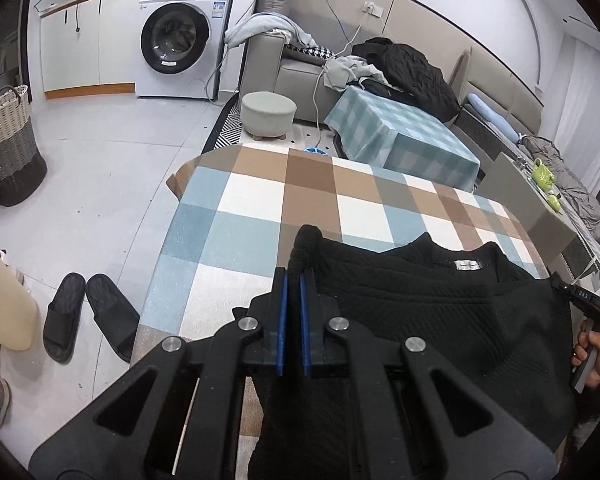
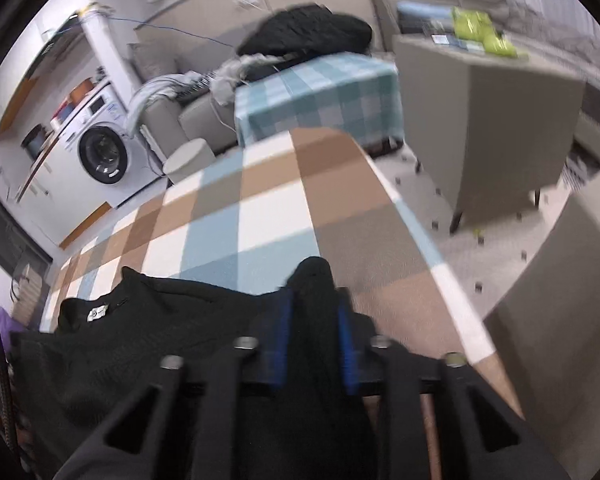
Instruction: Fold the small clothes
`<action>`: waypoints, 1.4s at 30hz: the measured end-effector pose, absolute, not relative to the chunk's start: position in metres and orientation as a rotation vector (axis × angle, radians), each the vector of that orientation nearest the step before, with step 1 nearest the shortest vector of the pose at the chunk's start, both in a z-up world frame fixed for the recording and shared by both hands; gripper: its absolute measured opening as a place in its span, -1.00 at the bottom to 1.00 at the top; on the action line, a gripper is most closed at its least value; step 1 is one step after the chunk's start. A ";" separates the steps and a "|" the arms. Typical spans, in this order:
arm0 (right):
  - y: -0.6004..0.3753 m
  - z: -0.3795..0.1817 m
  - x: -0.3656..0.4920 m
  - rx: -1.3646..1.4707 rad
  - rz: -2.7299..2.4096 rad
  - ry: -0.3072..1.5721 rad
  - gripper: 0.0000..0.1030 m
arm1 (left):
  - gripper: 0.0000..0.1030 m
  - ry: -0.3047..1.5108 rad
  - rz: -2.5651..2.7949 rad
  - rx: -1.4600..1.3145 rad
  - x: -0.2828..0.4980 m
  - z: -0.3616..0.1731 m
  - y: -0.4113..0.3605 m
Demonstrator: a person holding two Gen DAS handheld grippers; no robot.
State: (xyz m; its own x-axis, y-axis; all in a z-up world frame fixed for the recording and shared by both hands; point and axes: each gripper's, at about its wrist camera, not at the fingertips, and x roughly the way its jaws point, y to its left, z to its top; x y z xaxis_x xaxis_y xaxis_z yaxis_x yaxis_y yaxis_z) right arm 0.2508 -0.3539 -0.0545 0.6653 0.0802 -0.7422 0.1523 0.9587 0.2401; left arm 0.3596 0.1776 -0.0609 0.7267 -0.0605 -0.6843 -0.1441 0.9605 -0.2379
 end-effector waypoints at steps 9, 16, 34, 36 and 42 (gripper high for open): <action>-0.355 0.020 0.199 0.314 0.110 0.490 -0.87 | -0.94 0.657 0.043 -0.309 0.330 -0.028 0.181; -0.342 0.026 0.223 0.329 0.051 0.498 -0.87 | -0.94 0.655 0.095 -0.335 0.332 -0.020 0.197; -0.363 -0.039 0.179 0.319 0.045 0.896 -0.14 | -0.03 0.887 0.085 -0.365 0.272 -0.079 0.168; -0.361 -0.043 0.163 0.309 0.060 0.921 -0.12 | 0.07 0.908 0.066 -0.361 0.256 -0.082 0.155; -0.347 -0.060 0.110 0.250 0.150 1.003 -0.03 | 0.12 0.976 0.024 -0.357 0.216 -0.099 0.126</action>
